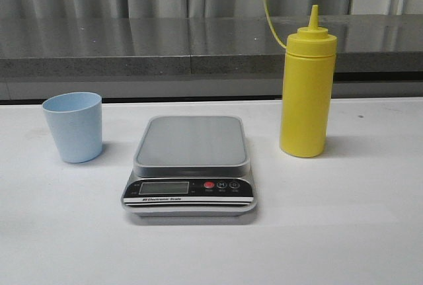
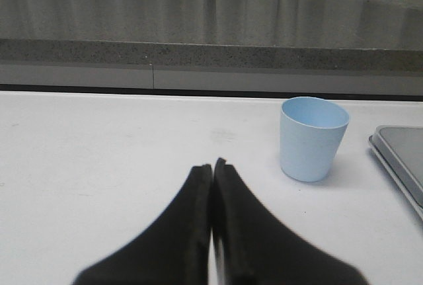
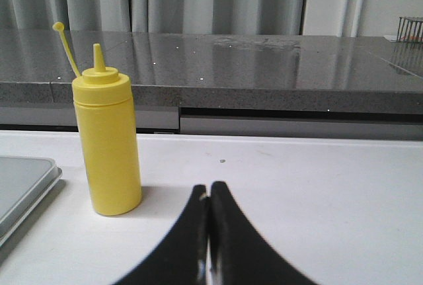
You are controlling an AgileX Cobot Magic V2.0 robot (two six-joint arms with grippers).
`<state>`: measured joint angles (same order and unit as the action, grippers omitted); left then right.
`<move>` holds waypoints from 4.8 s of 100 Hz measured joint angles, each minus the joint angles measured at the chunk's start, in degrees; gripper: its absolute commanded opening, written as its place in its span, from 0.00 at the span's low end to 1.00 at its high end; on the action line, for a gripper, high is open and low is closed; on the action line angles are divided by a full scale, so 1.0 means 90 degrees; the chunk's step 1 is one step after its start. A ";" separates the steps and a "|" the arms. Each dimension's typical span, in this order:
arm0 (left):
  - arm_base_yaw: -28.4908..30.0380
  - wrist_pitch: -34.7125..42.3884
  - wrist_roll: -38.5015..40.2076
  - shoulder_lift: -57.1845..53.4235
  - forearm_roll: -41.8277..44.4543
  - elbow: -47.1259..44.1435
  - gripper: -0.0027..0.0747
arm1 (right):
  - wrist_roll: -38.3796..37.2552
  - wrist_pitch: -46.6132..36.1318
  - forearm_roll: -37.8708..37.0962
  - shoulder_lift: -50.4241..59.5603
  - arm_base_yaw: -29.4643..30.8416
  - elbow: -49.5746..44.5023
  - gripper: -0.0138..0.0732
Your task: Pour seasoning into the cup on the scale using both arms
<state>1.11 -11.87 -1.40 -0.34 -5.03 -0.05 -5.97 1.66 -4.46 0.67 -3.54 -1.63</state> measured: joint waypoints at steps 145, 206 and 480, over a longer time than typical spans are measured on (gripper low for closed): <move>0.0000 -0.1878 0.0000 0.6377 -0.0236 0.4991 0.65 | 0.0000 0.0000 0.0000 0.0000 0.0000 0.0000 0.08; -0.0796 -0.2768 -0.0329 0.9995 -0.0389 0.7493 0.65 | 0.0000 0.0000 0.0000 0.0000 0.0000 0.0000 0.08; -0.3059 -0.3471 -0.1055 1.2689 -0.0681 1.0262 0.25 | 0.0000 0.0000 0.0000 0.0000 0.0000 0.0000 0.08</move>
<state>-26.42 -43.11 -10.90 113.86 -11.16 92.31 -5.97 1.66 -4.46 0.67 -3.54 -1.63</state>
